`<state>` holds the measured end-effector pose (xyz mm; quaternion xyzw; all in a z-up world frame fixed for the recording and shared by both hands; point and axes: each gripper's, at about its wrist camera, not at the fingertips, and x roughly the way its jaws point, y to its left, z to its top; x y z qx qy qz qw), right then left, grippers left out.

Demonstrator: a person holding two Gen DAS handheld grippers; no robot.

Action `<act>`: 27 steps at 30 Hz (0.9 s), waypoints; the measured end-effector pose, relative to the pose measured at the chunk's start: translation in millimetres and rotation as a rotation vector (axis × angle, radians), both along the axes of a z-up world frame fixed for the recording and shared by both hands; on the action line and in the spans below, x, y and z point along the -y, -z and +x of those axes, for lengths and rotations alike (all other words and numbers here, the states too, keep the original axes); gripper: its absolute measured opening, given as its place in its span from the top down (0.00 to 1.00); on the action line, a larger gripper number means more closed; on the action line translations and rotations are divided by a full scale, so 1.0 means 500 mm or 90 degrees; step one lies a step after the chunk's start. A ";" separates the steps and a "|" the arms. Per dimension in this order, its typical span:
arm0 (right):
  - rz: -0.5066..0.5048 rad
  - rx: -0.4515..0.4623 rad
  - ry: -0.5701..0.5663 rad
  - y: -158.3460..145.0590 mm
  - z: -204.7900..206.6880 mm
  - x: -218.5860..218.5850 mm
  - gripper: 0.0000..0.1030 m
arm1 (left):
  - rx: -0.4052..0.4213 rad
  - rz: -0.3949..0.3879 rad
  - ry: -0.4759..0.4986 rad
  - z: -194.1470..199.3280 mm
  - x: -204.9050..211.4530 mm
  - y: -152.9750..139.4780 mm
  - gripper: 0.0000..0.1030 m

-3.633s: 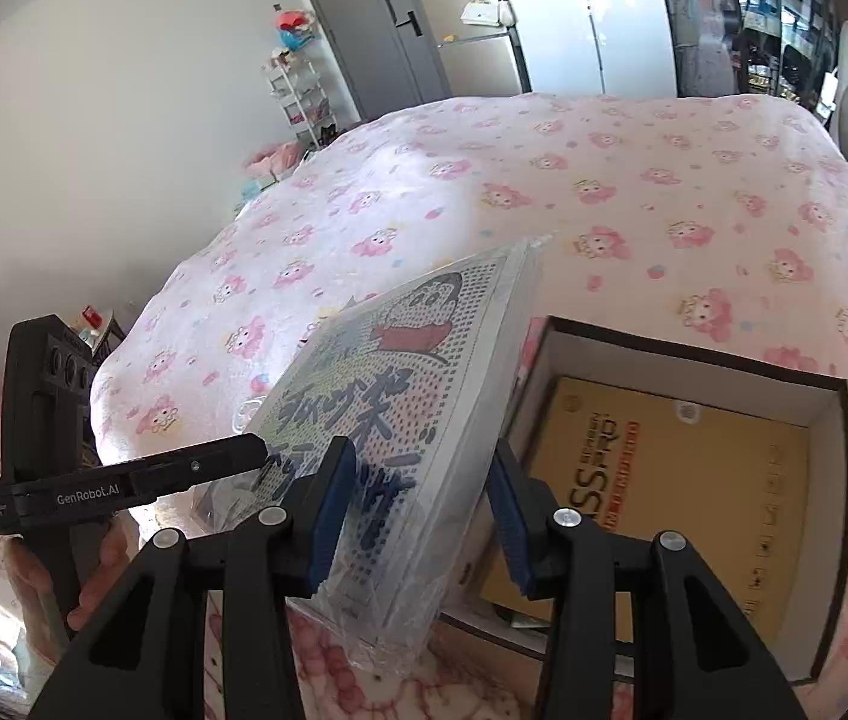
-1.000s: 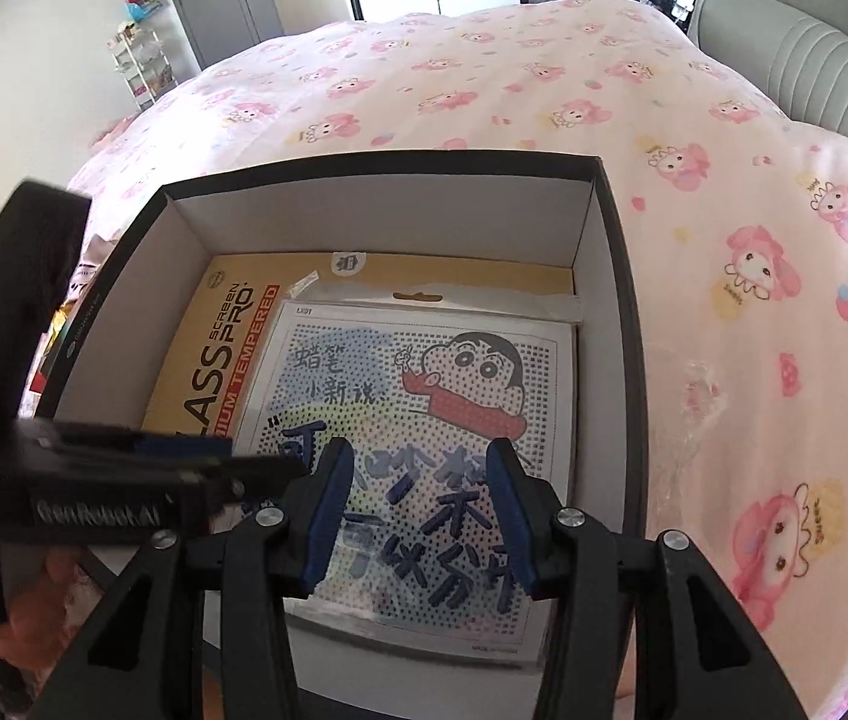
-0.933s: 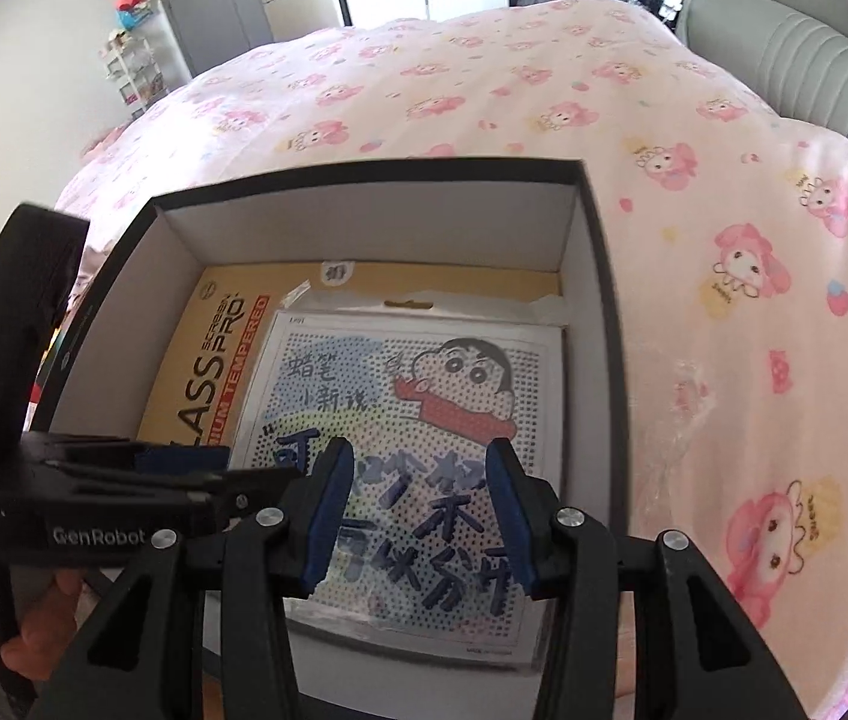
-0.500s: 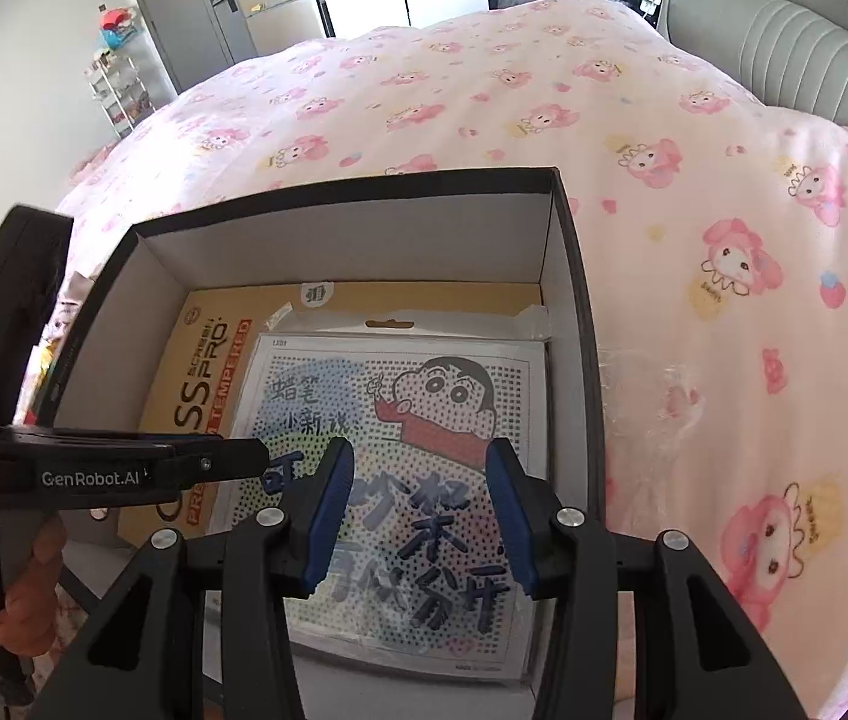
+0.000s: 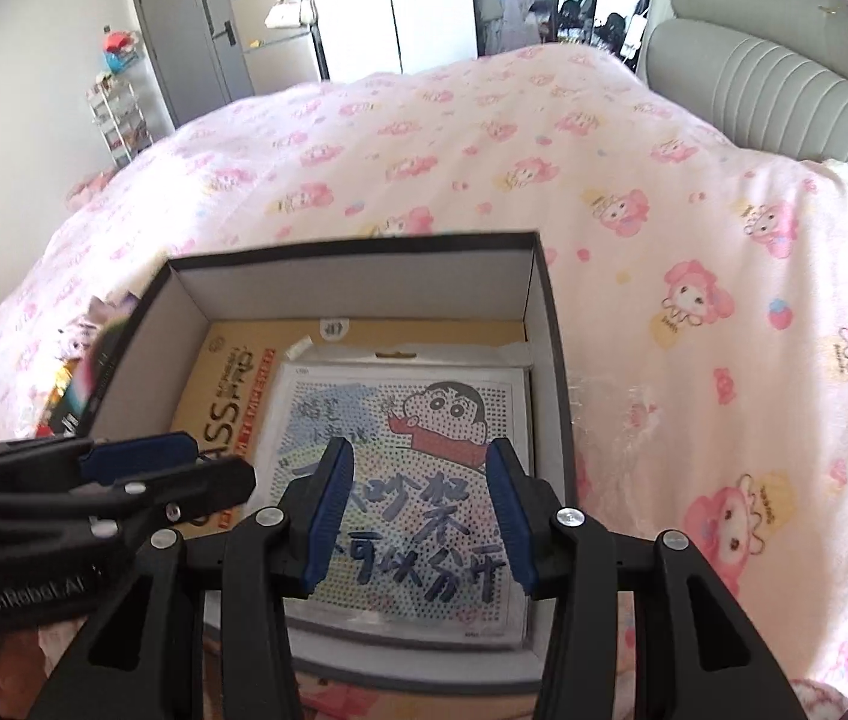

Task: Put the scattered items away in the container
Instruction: 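Open the left gripper to release the pack and withdraw, then move the left gripper to the black Smart Devil box and grasp it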

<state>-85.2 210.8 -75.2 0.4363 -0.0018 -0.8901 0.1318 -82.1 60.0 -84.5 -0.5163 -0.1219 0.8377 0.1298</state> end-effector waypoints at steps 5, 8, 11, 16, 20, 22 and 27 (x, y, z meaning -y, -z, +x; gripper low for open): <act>-0.011 -0.018 0.009 -0.054 0.056 0.010 0.58 | -0.034 -0.001 0.027 0.012 0.005 -0.037 0.55; -0.017 -0.020 -0.001 -0.068 0.083 0.036 0.58 | -0.041 -0.005 0.048 0.030 0.022 -0.032 0.55; -0.029 -0.011 -0.038 -0.066 0.092 0.080 0.58 | -0.041 -0.016 0.036 0.049 0.064 -0.041 0.55; -0.041 0.000 -0.106 -0.067 0.085 0.191 0.58 | -0.046 -0.019 -0.031 0.055 0.166 -0.019 0.54; -0.091 0.037 -0.173 -0.066 0.082 0.293 0.58 | -0.043 -0.038 -0.099 0.054 0.294 -0.027 0.54; -0.105 0.059 -0.211 -0.061 0.079 0.348 0.58 | -0.041 -0.040 -0.133 0.050 0.366 -0.026 0.54; -0.074 0.086 -0.266 -0.037 0.038 0.478 0.57 | 0.006 0.012 -0.189 0.053 0.508 0.052 0.54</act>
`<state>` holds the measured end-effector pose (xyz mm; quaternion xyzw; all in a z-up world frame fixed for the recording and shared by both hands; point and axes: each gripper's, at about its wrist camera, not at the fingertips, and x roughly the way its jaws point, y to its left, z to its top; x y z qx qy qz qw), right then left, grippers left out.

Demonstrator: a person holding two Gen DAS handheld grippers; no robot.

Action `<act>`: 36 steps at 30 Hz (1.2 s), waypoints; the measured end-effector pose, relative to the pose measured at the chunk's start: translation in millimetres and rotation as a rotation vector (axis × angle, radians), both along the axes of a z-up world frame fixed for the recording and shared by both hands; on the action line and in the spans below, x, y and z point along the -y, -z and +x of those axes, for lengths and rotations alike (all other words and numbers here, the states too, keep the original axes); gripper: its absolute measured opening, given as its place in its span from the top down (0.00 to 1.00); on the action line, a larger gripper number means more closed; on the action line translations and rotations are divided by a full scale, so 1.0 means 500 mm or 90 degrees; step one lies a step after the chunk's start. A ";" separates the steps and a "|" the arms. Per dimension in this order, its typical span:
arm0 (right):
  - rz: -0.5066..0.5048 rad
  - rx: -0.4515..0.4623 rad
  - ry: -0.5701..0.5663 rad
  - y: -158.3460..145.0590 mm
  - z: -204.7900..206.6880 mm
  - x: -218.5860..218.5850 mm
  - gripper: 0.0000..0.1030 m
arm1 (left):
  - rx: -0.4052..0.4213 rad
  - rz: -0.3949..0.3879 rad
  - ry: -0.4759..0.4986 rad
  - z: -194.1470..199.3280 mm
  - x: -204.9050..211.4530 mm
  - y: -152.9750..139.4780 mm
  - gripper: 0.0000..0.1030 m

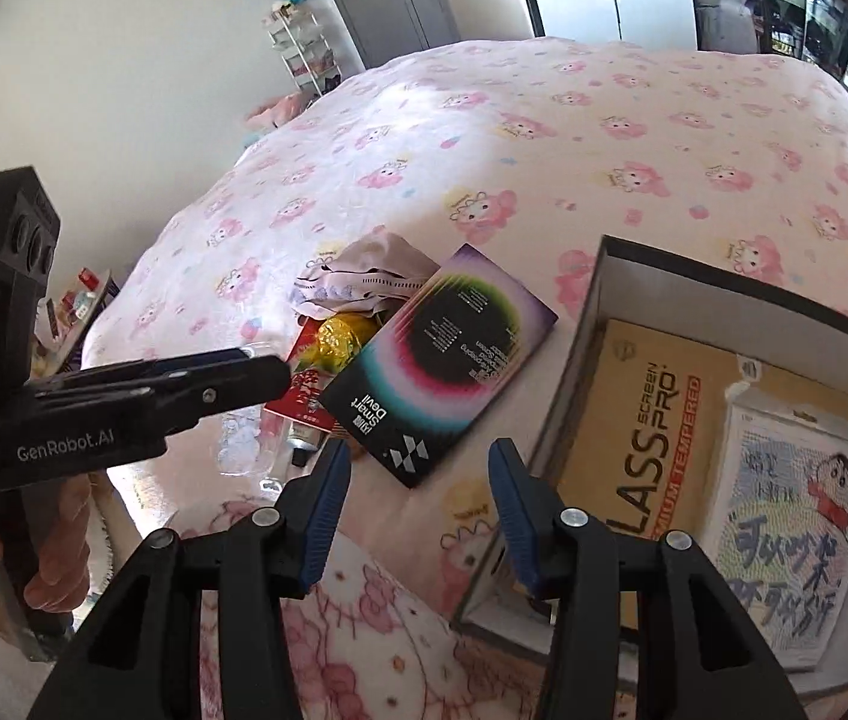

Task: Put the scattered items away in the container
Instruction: 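Move the left gripper to the black Smart Devil box and grasp it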

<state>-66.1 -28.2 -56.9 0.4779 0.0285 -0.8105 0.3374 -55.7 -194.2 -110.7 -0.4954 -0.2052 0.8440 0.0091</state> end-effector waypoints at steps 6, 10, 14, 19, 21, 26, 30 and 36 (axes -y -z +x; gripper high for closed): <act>0.035 0.063 -0.012 0.065 -0.050 0.093 0.57 | 0.095 0.076 -0.001 -0.043 0.113 0.152 0.55; 0.066 0.070 -0.004 0.103 -0.071 0.146 0.57 | 0.080 0.149 0.000 -0.058 0.137 0.189 0.54; 0.099 0.081 0.018 0.128 -0.097 0.164 0.57 | 0.089 0.191 0.015 -0.093 0.137 0.231 0.45; 0.123 0.097 0.011 0.154 -0.096 0.164 0.57 | 0.117 0.202 0.062 -0.140 0.119 0.265 0.58; 0.127 0.090 0.000 0.151 -0.091 0.165 0.57 | 0.113 0.202 0.064 -0.143 0.114 0.266 0.61; 0.134 0.092 -0.005 0.155 -0.087 0.168 0.57 | 0.077 0.291 0.055 -0.108 0.140 0.267 0.73; 0.101 0.132 0.006 0.160 -0.090 0.164 0.57 | 0.052 0.316 0.012 -0.052 0.178 0.248 0.76; 0.094 0.120 -0.037 0.142 -0.063 0.189 0.54 | -0.023 0.265 -0.067 0.074 0.253 0.173 0.76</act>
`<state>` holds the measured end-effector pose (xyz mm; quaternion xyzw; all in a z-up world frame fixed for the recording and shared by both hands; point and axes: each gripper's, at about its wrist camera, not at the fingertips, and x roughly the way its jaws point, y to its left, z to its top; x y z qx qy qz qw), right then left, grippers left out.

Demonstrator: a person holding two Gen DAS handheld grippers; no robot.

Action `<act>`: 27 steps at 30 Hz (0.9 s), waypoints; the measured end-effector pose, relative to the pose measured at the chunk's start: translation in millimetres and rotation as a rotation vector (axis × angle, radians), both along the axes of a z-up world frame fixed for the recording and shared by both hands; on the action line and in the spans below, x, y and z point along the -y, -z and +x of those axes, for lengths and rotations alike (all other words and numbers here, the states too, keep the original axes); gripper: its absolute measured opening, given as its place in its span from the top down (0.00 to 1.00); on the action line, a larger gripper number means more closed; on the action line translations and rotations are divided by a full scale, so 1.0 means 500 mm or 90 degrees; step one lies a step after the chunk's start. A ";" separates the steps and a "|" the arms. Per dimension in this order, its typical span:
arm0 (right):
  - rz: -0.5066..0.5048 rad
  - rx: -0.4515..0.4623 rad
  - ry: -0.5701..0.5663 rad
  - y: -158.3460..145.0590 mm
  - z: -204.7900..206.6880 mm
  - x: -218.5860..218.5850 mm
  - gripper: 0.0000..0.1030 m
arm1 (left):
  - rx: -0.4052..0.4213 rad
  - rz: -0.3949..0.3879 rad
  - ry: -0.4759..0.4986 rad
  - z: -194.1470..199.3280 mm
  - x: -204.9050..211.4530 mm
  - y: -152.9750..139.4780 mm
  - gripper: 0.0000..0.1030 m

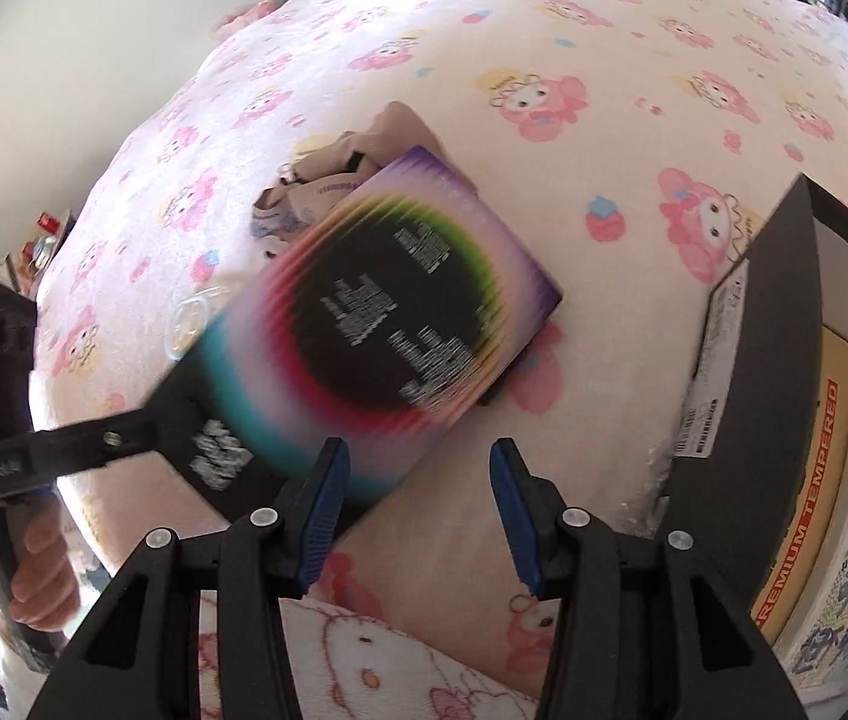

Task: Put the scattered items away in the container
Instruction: 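Move the left gripper to the black Smart Devil box and grasp it, then lift the Smart Devil box with the left gripper and carry it over the box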

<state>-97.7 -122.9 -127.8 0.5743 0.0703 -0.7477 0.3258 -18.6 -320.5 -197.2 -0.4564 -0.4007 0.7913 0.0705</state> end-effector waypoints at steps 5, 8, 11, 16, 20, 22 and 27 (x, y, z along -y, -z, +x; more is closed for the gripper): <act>0.014 -0.011 -0.014 0.006 -0.003 0.017 0.52 | 0.072 -0.030 -0.097 0.038 0.068 0.051 0.68; 0.001 -0.021 -0.011 0.002 -0.016 0.019 0.52 | 0.087 -0.013 -0.139 0.055 0.080 0.081 0.69; 0.013 -0.015 -0.001 0.017 -0.039 0.027 0.52 | 0.085 -0.003 -0.165 0.064 0.070 0.098 0.69; 0.012 0.004 0.009 0.049 -0.069 0.050 0.52 | 0.091 0.022 -0.166 0.041 0.081 0.116 0.67; -0.003 0.027 0.017 0.075 -0.086 0.060 0.53 | 0.092 0.006 -0.149 0.007 0.074 0.101 0.66; -0.017 0.048 0.008 0.081 -0.089 0.066 0.55 | 0.094 -0.030 -0.157 0.002 0.064 0.082 0.63; -0.065 0.025 0.005 0.035 -0.088 0.058 0.56 | 0.038 -0.093 -0.176 -0.003 0.053 0.015 0.60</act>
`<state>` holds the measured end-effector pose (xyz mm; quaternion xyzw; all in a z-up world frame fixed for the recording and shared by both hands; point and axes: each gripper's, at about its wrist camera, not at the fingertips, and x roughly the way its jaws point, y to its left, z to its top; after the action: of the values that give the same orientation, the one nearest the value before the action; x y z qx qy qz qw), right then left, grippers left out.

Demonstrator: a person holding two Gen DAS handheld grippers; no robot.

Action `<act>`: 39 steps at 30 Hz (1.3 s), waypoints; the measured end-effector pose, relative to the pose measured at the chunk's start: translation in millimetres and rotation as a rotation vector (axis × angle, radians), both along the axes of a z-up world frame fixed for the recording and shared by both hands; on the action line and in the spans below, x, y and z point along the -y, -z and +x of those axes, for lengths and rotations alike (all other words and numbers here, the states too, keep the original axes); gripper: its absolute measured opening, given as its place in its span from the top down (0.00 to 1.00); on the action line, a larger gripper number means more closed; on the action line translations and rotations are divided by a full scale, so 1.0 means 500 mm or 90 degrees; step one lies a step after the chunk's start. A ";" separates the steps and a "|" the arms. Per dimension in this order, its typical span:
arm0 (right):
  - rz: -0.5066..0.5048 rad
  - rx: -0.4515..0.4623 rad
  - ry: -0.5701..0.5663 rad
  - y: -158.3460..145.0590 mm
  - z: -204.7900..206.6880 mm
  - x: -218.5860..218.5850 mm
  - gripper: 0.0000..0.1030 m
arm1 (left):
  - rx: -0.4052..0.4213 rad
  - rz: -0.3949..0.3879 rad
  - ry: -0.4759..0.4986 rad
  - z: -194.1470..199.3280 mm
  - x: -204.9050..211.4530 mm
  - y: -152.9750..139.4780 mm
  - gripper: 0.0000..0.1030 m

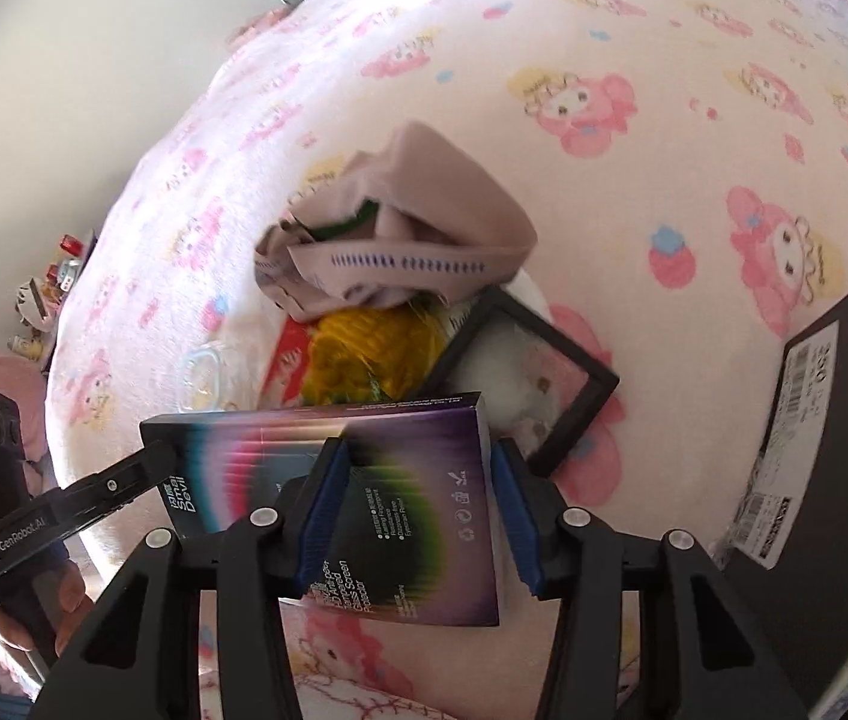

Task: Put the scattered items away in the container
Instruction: 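Lift the Smart Devil box with the left gripper and carry it over the box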

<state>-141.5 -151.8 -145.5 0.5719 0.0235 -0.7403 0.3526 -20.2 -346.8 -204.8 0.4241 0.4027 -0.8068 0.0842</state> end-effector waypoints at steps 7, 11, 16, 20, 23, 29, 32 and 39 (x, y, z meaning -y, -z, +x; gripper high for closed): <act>-0.063 -0.123 -0.005 -0.103 0.028 -0.020 0.57 | -0.102 -0.112 0.000 0.003 -0.023 -0.093 0.49; -0.057 -0.115 0.000 -0.103 0.035 -0.034 0.56 | -0.090 -0.098 0.017 0.008 -0.036 -0.086 0.48; -0.073 -0.103 0.021 -0.118 0.048 -0.081 0.56 | -0.103 -0.084 0.036 0.013 -0.070 -0.108 0.48; -0.073 -0.136 0.027 -0.163 0.076 -0.123 0.56 | -0.129 -0.090 0.056 0.013 -0.102 -0.156 0.48; -0.085 -0.157 0.045 -0.199 0.088 -0.168 0.56 | -0.147 -0.090 0.078 0.007 -0.139 -0.188 0.48; -0.095 -0.179 0.107 -0.246 0.105 -0.292 0.56 | -0.166 -0.123 0.159 -0.025 -0.259 -0.252 0.48; -0.088 -0.186 0.143 -0.257 0.110 -0.369 0.56 | -0.178 -0.127 0.205 -0.056 -0.330 -0.275 0.48; -0.072 -0.165 0.241 -0.220 0.091 -0.575 0.56 | -0.136 -0.129 0.321 -0.169 -0.529 -0.261 0.48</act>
<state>-96.3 135.6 -35.3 0.4453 -0.0806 -0.8607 0.2332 -104.8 -82.2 -74.0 0.4130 0.2080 -0.8785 -0.1199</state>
